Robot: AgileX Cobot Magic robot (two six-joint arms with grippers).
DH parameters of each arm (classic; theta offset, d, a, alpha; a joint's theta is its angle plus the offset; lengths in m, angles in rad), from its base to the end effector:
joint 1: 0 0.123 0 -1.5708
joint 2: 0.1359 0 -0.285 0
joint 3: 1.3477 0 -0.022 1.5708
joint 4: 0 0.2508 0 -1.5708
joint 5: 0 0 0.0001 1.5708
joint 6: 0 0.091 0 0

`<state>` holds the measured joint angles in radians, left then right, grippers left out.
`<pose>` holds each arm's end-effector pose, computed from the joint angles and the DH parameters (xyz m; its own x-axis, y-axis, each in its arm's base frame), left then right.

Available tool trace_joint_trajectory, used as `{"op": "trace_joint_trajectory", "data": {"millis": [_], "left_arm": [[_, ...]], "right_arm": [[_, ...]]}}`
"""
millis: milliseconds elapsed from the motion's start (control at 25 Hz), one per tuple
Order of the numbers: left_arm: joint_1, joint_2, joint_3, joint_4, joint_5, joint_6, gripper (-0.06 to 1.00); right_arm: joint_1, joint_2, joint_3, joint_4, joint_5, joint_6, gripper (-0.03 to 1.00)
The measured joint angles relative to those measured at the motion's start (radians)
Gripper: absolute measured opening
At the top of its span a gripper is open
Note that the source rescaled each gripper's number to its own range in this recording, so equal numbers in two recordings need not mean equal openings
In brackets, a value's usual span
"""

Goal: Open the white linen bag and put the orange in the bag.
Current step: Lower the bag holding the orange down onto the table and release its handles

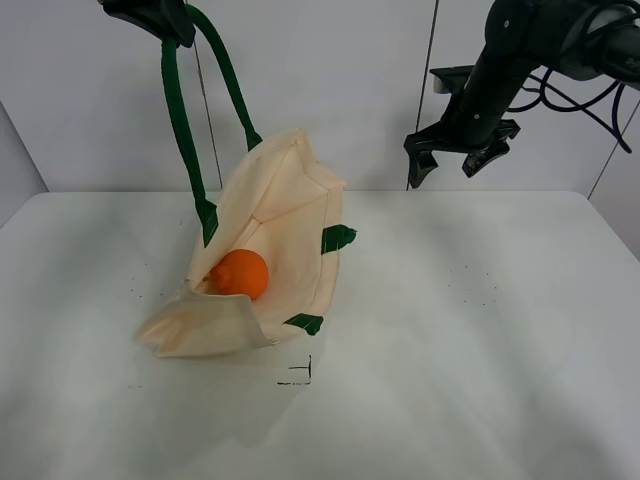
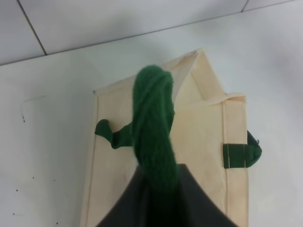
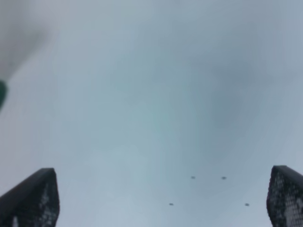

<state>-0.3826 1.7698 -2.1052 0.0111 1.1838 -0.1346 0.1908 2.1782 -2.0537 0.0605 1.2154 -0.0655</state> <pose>0.3521 -0.1407 0.4523 -0.6821 0.1343 -0.7188 0.2801 0.9560 -0.0871 0.4631 0.0947 0.2591 -0.9223 -0.2233 -0.3154 -0.2480 0.9679 0.0399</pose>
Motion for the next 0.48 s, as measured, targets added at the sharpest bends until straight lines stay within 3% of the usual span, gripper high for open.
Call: {"op": "trace_joint_trajectory", "data": {"millis": [280,480], "left_arm": [[0.000,0.000,0.000,0.000,0.000,0.000,0.00],[0.000,0.000,0.000,0.000,0.000,0.000,0.00]], "right_arm": [[-0.057,-0.006,0.010,-0.002,0.000,0.000,1.00],[-0.069,-0.080,0.116,-0.050,0.000,0.001,1.00]]}}
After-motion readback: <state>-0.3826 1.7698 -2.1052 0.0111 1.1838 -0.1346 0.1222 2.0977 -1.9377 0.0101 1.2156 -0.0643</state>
